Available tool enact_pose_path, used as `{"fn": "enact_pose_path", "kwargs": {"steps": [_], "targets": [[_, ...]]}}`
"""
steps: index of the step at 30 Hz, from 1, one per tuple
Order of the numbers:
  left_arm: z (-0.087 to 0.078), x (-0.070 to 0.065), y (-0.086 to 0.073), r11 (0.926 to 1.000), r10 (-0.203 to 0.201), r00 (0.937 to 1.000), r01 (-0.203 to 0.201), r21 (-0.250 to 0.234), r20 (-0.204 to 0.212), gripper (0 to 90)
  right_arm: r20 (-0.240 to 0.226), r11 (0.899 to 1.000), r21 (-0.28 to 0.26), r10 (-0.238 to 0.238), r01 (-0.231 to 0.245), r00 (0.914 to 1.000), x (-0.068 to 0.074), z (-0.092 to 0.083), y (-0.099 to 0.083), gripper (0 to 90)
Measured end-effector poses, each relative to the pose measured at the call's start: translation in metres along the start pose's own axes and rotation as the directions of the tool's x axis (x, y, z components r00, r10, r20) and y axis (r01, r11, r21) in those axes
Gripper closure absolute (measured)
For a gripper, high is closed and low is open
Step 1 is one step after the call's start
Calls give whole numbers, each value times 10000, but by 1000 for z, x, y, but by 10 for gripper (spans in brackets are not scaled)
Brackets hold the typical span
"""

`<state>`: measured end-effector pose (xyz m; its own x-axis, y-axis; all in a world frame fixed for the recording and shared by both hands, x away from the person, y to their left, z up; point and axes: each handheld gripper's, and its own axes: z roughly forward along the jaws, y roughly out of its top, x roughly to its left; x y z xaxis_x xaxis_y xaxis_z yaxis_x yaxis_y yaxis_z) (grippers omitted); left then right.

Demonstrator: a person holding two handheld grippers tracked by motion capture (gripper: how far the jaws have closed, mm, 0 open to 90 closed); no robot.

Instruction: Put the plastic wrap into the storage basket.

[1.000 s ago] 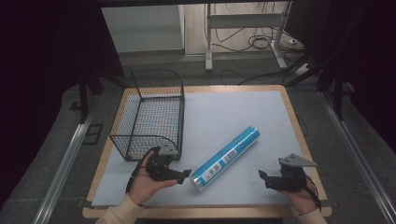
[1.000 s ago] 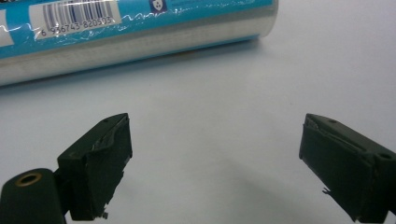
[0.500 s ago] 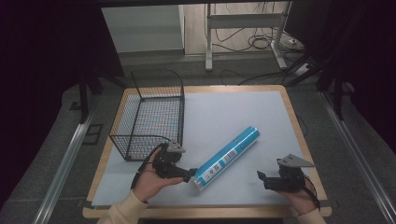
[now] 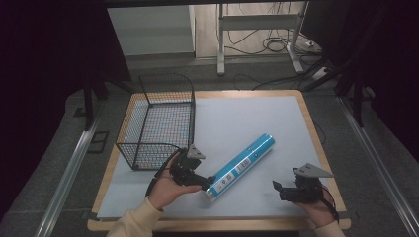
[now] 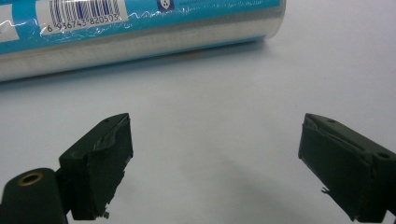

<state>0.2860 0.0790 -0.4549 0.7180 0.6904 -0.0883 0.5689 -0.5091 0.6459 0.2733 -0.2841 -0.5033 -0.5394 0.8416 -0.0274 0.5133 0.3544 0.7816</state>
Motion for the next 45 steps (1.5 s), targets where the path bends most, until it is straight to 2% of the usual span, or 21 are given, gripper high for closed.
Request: {"fn": "enact_pose_path", "kwargs": {"steps": [16, 25, 39, 45], "targets": [[11, -5, 10, 9996, 97, 9996, -104, 266, 272, 138, 66, 9999, -39, -156, 156, 9999, 1, 0, 0, 104], [17, -7, 16, 9998, 47, 9987, -57, 198, 499, 134, 167, 9997, -117, -194, 196, 9997, 1, -1, 0, 104], [29, -8, 26, 9990, 116, 9986, -138, 414, 525, 131, 218, 9996, -95, -262, 265, 9994, 1, -1, -1, 104], [35, -12, 35, 9987, 189, 9980, -217, 451, 611, 131, 188, 9995, -74, -296, 298, 9994, 3, -1, 0, 104]]}}
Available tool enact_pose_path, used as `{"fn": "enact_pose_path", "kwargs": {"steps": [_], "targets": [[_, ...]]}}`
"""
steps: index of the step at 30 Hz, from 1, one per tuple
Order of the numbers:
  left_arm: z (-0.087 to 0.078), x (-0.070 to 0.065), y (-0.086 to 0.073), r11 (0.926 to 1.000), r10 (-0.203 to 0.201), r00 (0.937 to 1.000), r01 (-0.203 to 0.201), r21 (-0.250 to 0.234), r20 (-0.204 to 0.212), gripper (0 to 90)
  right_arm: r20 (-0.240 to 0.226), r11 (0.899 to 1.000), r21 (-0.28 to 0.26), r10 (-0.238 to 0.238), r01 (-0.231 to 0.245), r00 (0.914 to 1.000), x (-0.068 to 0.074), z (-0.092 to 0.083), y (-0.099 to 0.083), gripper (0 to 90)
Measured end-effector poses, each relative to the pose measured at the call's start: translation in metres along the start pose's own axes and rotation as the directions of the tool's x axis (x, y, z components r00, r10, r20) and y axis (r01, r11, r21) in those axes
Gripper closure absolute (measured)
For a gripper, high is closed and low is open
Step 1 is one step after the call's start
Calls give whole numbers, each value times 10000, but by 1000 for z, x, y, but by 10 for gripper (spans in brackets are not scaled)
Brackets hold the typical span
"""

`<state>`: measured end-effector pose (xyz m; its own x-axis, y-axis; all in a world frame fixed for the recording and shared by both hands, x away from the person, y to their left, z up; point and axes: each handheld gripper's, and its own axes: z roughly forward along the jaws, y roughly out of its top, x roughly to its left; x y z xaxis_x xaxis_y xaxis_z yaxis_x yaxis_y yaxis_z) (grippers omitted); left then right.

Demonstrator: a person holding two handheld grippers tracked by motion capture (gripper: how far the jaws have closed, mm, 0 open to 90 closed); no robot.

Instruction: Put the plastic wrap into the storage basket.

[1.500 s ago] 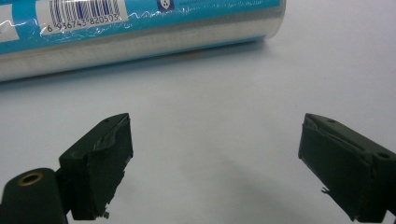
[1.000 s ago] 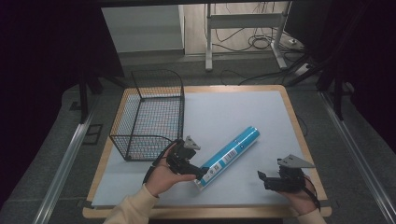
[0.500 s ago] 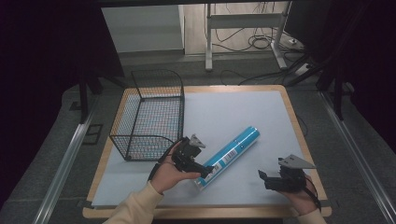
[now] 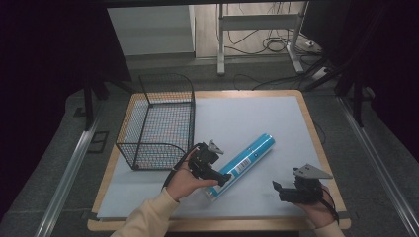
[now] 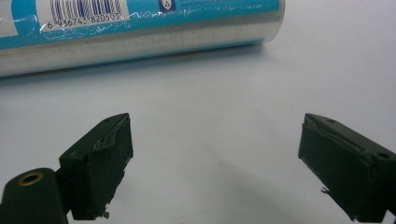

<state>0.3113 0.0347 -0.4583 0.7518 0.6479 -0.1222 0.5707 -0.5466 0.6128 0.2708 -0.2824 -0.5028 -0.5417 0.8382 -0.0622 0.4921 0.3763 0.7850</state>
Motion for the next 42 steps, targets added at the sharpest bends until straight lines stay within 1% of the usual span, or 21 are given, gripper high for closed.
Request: {"fn": "enact_pose_path", "kwargs": {"steps": [3, 11, 15, 19, 22, 25, 29, 32, 36, 38, 40, 42], "targets": [[3, -3, 5, 9999, 97, 9999, -97, 30, 50, 130, 11, 10000, -14, 11, -11, 10000, 0, 0, 0, 104], [12, -9, 19, 9993, 329, 9995, -329, 171, 22, 126, 29, 10000, 28, -3, 3, 10000, 0, 0, 0, 104], [16, -10, 25, 9991, 371, 9992, -373, 215, 116, 115, 44, 10000, 75, 20, -21, 10000, 0, 0, -1, 104], [19, -10, 31, 9979, 581, 9981, -587, 259, 218, 106, 50, 9999, 115, 18, -19, 10000, -1, 1, -1, 104], [19, -9, 36, 9977, 654, 9976, -658, 149, 238, 103, 65, 9999, 125, 60, -61, 10000, -1, 1, -1, 106], [20, -10, 43, 9966, 785, 9968, -789, 247, 157, 99, 76, 9999, 115, 63, -64, 10000, -1, 1, -1, 106], [24, -10, 51, 9971, 689, 9976, -689, 309, 12, 103, 77, 9999, 121, 70, -70, 9999, -1, 1, -1, 106], [30, -10, 55, 9962, 665, 9977, -658, 573, -116, 105, 68, 9999, 112, 84, -85, 9999, -2, 1, -1, 106], [38, -12, 61, 9938, 778, 9969, -766, 806, -124, 107, 47, 9999, 115, 91, -92, 9999, -2, 1, -1, 106], [43, -13, 64, 9916, 853, 9962, -834, 985, -147, 106, 37, 9999, 124, 84, -85, 10000, -2, 2, -1, 106], [49, -13, 67, 9903, 832, 9965, -814, 1124, -110, 107, 35, 9999, 122, 79, -79, 10000, -2, 1, -1, 106], [55, -13, 68, 9871, 893, 9959, -868, 1345, -121, 107, 45, 9999, 110, 65, -66, 10000, -2, 1, -1, 106]]}}
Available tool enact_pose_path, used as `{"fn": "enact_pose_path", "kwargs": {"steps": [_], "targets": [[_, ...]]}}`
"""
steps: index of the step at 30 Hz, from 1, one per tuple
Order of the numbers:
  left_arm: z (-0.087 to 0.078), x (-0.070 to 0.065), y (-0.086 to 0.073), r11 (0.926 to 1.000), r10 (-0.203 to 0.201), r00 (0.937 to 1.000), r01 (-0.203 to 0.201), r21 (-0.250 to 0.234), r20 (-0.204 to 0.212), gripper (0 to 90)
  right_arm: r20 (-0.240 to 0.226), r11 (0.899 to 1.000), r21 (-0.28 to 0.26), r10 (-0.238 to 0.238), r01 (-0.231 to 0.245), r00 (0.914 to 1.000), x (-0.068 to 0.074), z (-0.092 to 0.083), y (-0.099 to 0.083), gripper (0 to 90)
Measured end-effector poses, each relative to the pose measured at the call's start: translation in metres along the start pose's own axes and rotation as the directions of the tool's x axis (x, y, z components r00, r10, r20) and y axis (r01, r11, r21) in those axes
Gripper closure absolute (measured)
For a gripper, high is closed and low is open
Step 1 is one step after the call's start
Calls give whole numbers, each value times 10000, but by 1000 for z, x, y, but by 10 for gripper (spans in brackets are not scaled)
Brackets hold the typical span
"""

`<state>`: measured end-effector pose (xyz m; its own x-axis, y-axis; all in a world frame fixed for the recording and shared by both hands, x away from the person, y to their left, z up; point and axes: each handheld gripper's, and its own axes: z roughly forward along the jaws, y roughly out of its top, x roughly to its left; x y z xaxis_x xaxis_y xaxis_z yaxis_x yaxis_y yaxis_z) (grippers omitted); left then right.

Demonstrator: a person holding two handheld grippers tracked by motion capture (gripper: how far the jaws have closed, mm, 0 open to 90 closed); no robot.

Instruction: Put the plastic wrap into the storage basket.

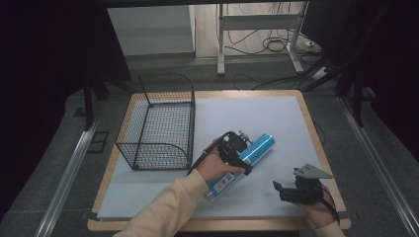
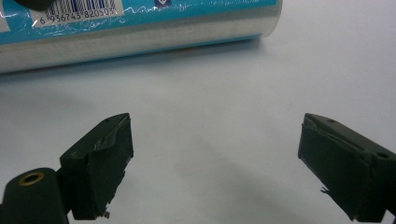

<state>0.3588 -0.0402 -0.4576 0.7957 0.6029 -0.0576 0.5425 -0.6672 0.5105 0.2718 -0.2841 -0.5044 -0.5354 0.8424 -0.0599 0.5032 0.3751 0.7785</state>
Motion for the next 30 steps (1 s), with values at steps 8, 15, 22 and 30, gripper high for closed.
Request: {"fn": "enact_pose_path", "kwargs": {"steps": [8, 15, 22, 30], "targets": [[22, -1, 7, 9984, 0, 10000, 3, 564, -48, 108, -19, 10000, -12, 6, -6, 10000, -1, 1, 0, 106], [35, 2, 8, 9941, -76, 9997, 102, 1078, -248, 142, -4, 10000, -4, -16, 16, 10000, -1, 1, -1, 106], [48, 1, 10, 9868, -117, 9992, 175, 1607, -370, 195, -2, 10000, 17, 2, -2, 10000, -1, 1, -1, 106], [52, 4, 14, 9789, -254, 9994, 299, 2023, -246, 302, 81, 10000, -38, 90, -90, 9999, -3, 0, -1, 110]]}}
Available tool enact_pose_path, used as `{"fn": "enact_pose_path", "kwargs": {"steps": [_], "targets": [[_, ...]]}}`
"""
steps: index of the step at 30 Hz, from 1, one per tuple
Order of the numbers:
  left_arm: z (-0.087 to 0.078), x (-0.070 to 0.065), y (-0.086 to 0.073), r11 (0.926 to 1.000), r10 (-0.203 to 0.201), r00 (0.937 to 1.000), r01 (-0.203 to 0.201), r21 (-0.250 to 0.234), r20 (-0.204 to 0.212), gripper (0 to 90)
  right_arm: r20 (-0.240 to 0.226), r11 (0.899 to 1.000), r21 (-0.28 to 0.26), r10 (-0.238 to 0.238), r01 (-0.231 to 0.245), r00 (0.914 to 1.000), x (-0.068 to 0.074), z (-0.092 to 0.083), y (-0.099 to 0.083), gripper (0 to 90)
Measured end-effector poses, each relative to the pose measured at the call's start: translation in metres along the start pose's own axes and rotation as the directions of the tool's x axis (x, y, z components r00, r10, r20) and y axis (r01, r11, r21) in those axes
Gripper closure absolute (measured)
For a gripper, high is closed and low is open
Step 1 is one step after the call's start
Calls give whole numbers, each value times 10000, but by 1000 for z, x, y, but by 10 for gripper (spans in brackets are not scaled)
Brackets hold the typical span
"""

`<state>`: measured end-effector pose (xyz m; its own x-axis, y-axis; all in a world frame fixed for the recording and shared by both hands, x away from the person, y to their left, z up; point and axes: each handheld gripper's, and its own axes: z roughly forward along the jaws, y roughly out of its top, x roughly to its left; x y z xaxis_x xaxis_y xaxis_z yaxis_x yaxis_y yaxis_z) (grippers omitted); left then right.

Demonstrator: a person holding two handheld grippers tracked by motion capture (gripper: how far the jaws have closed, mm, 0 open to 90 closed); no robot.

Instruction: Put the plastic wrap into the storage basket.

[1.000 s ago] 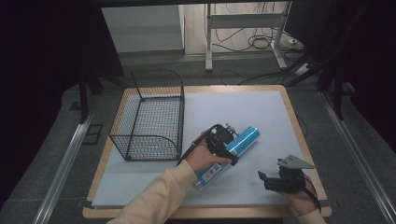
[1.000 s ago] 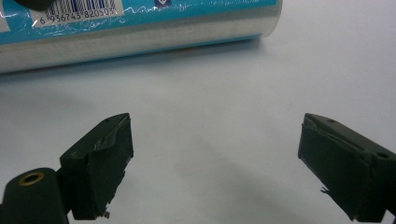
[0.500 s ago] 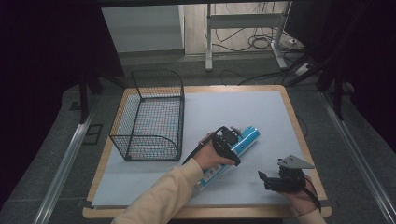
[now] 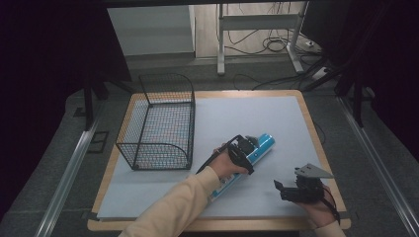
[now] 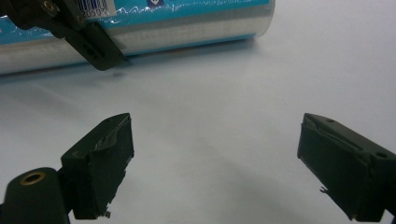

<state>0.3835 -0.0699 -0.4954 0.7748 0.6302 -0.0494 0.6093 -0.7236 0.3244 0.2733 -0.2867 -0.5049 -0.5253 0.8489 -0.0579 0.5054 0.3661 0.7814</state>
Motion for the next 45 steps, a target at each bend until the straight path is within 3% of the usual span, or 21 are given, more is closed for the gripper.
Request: {"fn": "enact_pose_path", "kwargs": {"steps": [7, 13, 22, 45], "targets": [[-1, 5, 5, 9987, -231, 9992, 215, 453, 339, 308, 141, 9999, -146, 20, -18, 9999, 0, -2, 1, 117], [-12, 7, 10, 9977, 65, 9994, -88, 672, 349, 312, 144, 9998, -172, 26, -24, 9999, -2, -2, 1, 118], [-49, 13, 15, 9983, 410, 9990, -418, 397, 198, 315, 198, 9998, -186, 33, -29, 9998, -1, -3, 1, 118], [-91, 22, 17, 9977, 678, 9977, -678, -31, -23, 318, 187, 9997, -221, 44, -40, 9998, -2, -3, 1, 118]]}}
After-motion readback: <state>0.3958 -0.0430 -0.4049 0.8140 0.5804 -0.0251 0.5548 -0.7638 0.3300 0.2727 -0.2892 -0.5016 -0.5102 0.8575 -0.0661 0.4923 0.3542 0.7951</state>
